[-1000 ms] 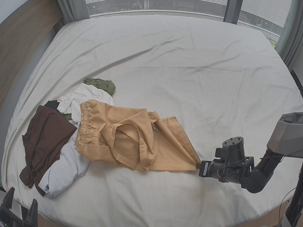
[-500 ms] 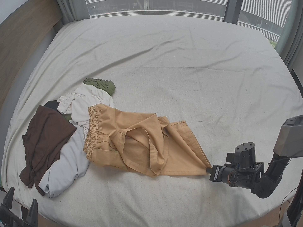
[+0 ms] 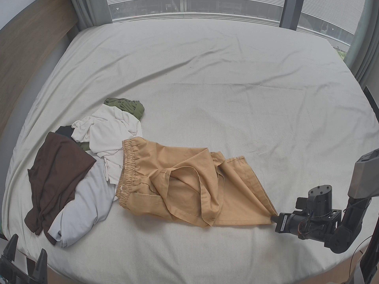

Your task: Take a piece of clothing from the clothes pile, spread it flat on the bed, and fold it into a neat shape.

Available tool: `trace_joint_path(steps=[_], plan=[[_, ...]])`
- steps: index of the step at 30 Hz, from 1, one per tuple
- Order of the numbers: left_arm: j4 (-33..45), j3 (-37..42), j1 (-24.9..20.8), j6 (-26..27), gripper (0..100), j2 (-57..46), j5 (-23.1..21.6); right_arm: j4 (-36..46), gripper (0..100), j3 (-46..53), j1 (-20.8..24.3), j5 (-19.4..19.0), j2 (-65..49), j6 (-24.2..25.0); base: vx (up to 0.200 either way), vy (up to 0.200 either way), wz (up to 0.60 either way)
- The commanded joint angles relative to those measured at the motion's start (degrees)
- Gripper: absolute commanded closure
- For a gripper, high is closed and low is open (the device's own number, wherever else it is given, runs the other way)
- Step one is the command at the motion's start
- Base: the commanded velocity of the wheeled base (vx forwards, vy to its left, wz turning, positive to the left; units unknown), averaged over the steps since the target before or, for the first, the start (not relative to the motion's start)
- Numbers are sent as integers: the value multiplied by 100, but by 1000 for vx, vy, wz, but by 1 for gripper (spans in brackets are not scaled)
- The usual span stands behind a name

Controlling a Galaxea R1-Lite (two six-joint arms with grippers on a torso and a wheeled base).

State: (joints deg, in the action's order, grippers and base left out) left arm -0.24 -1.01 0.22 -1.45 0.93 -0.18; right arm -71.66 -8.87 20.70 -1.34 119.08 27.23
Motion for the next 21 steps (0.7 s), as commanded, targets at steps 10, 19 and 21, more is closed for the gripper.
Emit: trace_joint_path(steps=[10, 19, 21], plan=[[-2, 101, 4, -4, 0, -93, -8, -551, 100, 712, -576, -209, 19, -271, 0, 0, 0], [-2, 101, 4, 13, 0, -93, -8, -683, 100, 887, -954, -411, 37, -429, 0, 0, 0], [-2, 101, 4, 13, 0, -93, -8, -683, 100, 887, -954, -437, 45, -429, 0, 0, 0]])
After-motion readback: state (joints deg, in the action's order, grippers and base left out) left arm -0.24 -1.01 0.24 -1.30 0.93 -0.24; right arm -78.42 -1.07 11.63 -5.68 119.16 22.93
